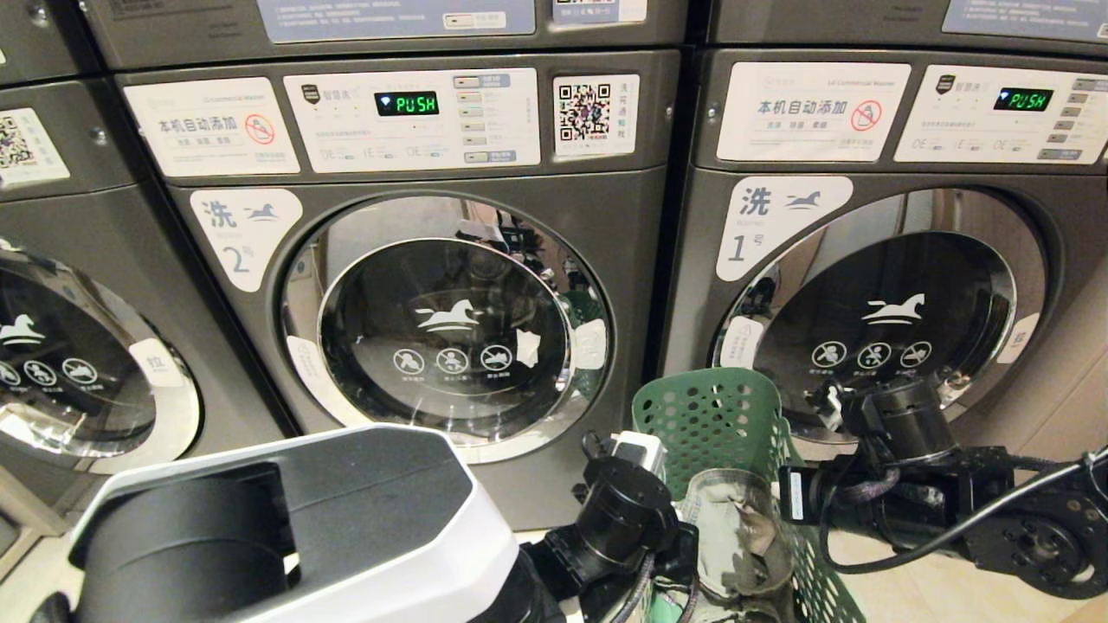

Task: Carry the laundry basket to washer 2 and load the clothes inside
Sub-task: Pick up the clothes basket and put it beside the washing machine

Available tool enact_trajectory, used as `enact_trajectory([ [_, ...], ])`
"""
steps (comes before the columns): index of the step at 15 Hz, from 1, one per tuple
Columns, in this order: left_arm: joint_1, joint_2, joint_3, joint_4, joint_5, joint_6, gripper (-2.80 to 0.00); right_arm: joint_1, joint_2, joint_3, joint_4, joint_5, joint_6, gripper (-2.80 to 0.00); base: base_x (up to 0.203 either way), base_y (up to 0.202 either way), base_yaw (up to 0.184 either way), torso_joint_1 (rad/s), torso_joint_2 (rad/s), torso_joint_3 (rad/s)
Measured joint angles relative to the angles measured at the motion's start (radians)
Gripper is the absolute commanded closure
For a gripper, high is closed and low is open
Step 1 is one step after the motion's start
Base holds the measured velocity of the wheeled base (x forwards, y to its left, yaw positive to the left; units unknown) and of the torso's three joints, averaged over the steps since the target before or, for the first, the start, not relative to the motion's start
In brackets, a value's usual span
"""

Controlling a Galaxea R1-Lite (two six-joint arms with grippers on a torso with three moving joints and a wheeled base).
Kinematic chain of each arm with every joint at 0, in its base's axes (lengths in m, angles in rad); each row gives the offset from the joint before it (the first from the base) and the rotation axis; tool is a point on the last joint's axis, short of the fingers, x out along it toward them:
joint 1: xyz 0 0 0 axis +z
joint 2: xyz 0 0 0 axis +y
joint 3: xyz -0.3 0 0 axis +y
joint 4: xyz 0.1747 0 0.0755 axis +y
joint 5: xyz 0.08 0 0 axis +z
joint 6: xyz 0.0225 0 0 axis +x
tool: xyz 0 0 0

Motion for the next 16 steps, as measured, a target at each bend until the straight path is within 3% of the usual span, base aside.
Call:
enact_trajectory([
  [6,-0.009,0.044,-0.042,0.001,0.0,0.003,0.0,-0.039,0.025,0.042,-0.047,0.001,-0.002,0.0,0.0,0.0,0.0,0.001,0.0,-0.014],
  [10,-0.018,0.07,-0.074,0.003,0.001,0.003,0.0,-0.063,0.062,0.085,-0.15,0.0,-0.056,0.0,0.0,0.0,0.0,0.003,0.0,-0.166],
  [16,-0.029,0.095,-0.106,0.007,0.002,0.008,0.0,-0.094,0.082,0.09,-0.16,-0.002,-0.06,0.0,0.0,0.0,0.0,0.006,0.0,-0.194],
])
